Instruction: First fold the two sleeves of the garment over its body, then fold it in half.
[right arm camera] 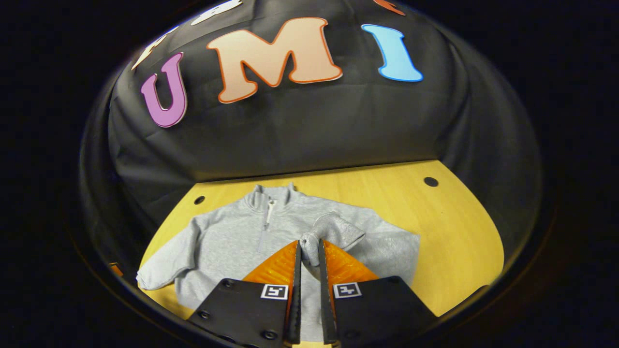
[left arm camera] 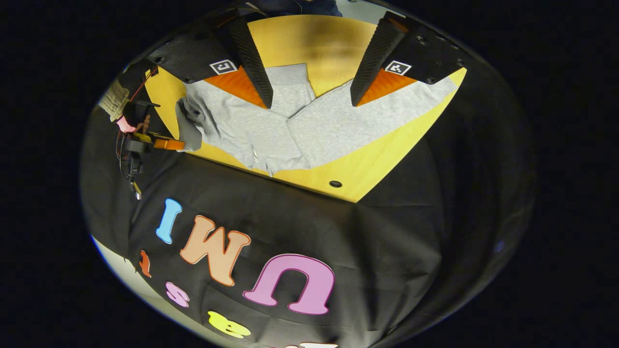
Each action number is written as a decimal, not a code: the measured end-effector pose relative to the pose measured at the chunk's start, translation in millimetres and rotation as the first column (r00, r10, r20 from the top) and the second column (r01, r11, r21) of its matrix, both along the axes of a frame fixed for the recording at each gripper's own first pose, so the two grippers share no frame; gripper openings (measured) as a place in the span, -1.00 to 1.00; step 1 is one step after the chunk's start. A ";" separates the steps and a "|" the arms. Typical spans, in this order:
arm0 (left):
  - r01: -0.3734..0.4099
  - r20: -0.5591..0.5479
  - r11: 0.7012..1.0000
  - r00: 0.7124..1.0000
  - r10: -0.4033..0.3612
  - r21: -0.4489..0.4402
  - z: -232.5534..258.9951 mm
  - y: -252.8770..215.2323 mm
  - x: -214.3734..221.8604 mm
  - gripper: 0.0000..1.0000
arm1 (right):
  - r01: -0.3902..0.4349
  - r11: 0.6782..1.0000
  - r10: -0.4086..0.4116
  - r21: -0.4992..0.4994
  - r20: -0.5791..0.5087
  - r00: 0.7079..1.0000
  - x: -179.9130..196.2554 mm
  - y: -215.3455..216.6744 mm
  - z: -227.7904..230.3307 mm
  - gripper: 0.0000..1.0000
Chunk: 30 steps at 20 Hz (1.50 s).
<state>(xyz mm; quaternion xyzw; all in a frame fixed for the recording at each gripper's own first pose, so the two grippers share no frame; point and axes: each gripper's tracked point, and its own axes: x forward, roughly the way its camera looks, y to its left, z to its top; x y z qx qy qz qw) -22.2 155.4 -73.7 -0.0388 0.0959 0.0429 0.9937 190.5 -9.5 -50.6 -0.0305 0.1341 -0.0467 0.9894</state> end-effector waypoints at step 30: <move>-0.347 -0.161 0.937 0.927 0.338 -0.027 -104.9 154.3 -35.4 0.90 | -0.542 0.838 0.509 -0.064 -0.267 0.818 95.6 346.9 -180.0 -0.61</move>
